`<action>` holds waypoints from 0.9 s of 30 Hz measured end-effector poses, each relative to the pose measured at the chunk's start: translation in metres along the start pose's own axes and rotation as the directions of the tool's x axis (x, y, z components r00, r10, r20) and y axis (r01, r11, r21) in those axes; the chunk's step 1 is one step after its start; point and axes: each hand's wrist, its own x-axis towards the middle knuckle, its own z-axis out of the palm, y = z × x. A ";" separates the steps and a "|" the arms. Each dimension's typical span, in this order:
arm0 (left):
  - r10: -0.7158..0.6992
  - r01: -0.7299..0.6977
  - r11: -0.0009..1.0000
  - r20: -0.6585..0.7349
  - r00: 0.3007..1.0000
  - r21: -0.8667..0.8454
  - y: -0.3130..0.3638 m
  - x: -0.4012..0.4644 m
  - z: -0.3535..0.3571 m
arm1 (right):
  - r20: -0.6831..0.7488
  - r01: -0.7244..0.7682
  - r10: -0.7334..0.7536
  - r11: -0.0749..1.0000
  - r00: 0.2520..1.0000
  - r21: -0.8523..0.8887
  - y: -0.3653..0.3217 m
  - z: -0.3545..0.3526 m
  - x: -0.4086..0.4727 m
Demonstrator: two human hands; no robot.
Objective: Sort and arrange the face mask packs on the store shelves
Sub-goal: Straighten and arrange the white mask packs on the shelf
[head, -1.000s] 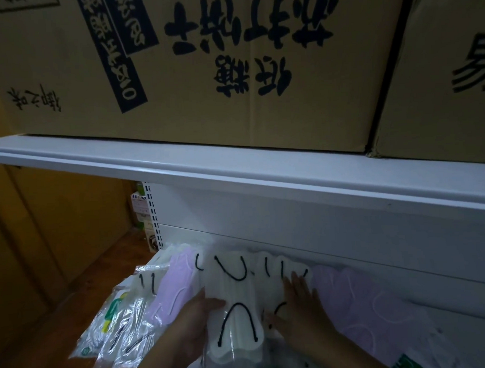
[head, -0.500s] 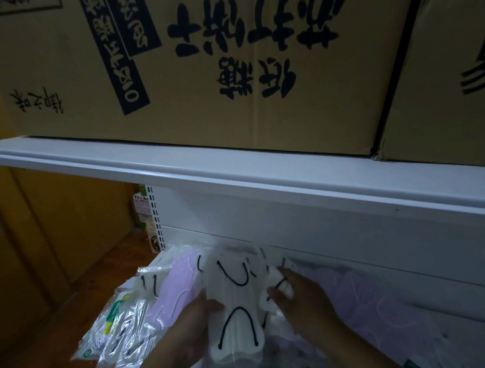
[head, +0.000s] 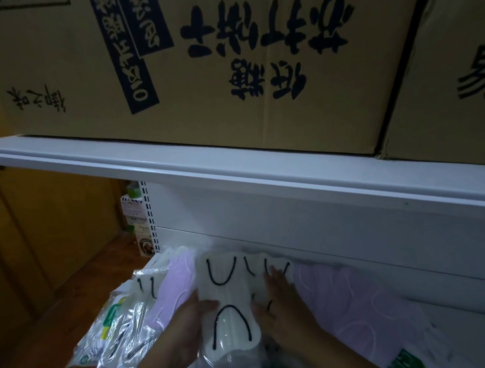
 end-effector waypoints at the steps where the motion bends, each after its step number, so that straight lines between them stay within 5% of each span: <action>1: 0.004 -0.004 1.000 -0.015 1.000 0.014 0.001 -0.001 -0.003 | 0.043 -0.077 0.080 0.994 0.996 -0.077 0.009 0.001 0.001; 5: -0.001 0.001 1.000 -0.034 0.999 0.015 0.004 -0.006 -0.011 | 0.167 -0.134 0.176 0.963 0.970 -0.235 0.024 0.012 0.003; 8: -0.017 0.018 0.999 -0.042 0.999 0.027 0.003 -0.008 -0.015 | 0.060 -0.142 0.156 0.971 0.986 -0.190 0.023 0.013 0.003; 13: 0.045 -0.044 0.998 -0.008 0.999 0.054 0.009 -0.012 -0.016 | -0.159 -0.168 0.200 0.966 0.967 0.196 0.001 -0.012 0.000; 16: 0.086 -0.085 0.996 -0.025 0.996 0.037 0.011 -0.009 0.000 | -0.185 -0.001 0.059 0.954 0.981 0.299 -0.023 -0.023 -0.010; 19: -0.088 0.105 0.983 0.120 0.989 -0.149 0.008 -0.012 0.023 | -0.051 0.156 -0.150 0.975 0.987 0.159 -0.038 -0.018 -0.026; 23: -0.148 0.177 0.979 0.248 0.958 -0.100 -0.003 0.006 0.049 | 0.046 0.016 -0.013 0.997 0.999 -0.072 -0.025 -0.027 -0.040; 27: -0.162 0.152 0.987 0.324 0.932 0.058 -0.023 0.028 0.100 | -0.225 -0.185 0.247 0.946 0.942 0.267 -0.003 -0.043 -0.077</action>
